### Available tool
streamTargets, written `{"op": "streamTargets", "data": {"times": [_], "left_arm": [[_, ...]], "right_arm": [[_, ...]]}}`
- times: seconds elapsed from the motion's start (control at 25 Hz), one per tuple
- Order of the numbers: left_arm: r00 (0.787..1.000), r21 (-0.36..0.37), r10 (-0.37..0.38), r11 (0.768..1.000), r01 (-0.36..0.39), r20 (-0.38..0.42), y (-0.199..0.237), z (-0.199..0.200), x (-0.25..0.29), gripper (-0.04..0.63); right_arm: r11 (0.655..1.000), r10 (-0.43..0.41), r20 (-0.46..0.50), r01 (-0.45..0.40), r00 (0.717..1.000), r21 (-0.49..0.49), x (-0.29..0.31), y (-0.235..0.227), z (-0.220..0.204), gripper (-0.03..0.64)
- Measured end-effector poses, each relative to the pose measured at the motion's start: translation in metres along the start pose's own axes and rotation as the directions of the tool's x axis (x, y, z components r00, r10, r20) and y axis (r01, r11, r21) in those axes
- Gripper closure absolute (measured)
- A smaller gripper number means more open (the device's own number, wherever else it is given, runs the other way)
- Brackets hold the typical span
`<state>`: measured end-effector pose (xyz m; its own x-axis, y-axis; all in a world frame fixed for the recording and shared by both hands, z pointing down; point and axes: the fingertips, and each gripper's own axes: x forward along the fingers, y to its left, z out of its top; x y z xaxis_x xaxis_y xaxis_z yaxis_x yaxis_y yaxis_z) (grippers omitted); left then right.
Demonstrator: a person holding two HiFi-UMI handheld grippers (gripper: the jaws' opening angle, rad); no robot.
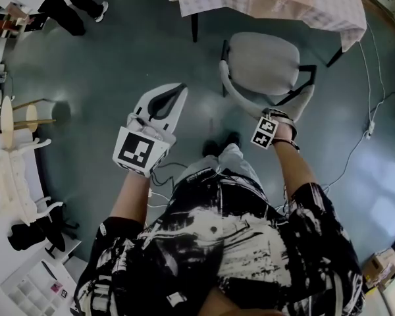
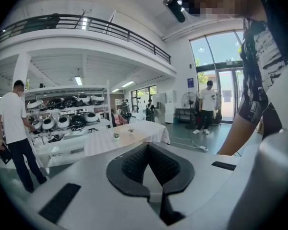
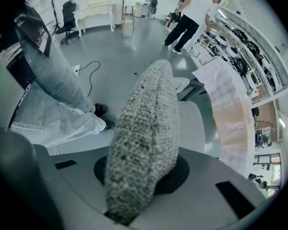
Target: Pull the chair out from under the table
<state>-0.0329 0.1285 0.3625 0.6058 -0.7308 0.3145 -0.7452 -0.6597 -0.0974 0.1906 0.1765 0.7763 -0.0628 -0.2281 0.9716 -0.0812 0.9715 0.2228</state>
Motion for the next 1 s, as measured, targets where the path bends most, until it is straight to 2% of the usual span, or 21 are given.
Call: {"op": "streamTargets", "data": {"times": [0.2, 0.64, 1.0], "left_arm": [[1.000, 0.008, -0.024, 1.000, 0.024, -0.009, 0.004, -0.012, -0.018, 0.595], [0.997, 0.030, -0.073, 0.997, 0.073, 0.012, -0.012, -0.013, -0.033, 0.595], [0.995, 0.050, -0.099, 0.994, 0.098, 0.025, -0.020, -0.009, -0.038, 0.595]], "right_arm": [[1.000, 0.002, -0.001, -0.002, 1.000, 0.001, -0.002, 0.023, 0.001, 0.566], [1.000, 0.003, -0.001, -0.003, 1.000, -0.017, -0.009, 0.071, -0.002, 0.566], [1.000, 0.004, -0.005, -0.004, 1.000, -0.013, -0.013, 0.089, -0.003, 0.566]]}}
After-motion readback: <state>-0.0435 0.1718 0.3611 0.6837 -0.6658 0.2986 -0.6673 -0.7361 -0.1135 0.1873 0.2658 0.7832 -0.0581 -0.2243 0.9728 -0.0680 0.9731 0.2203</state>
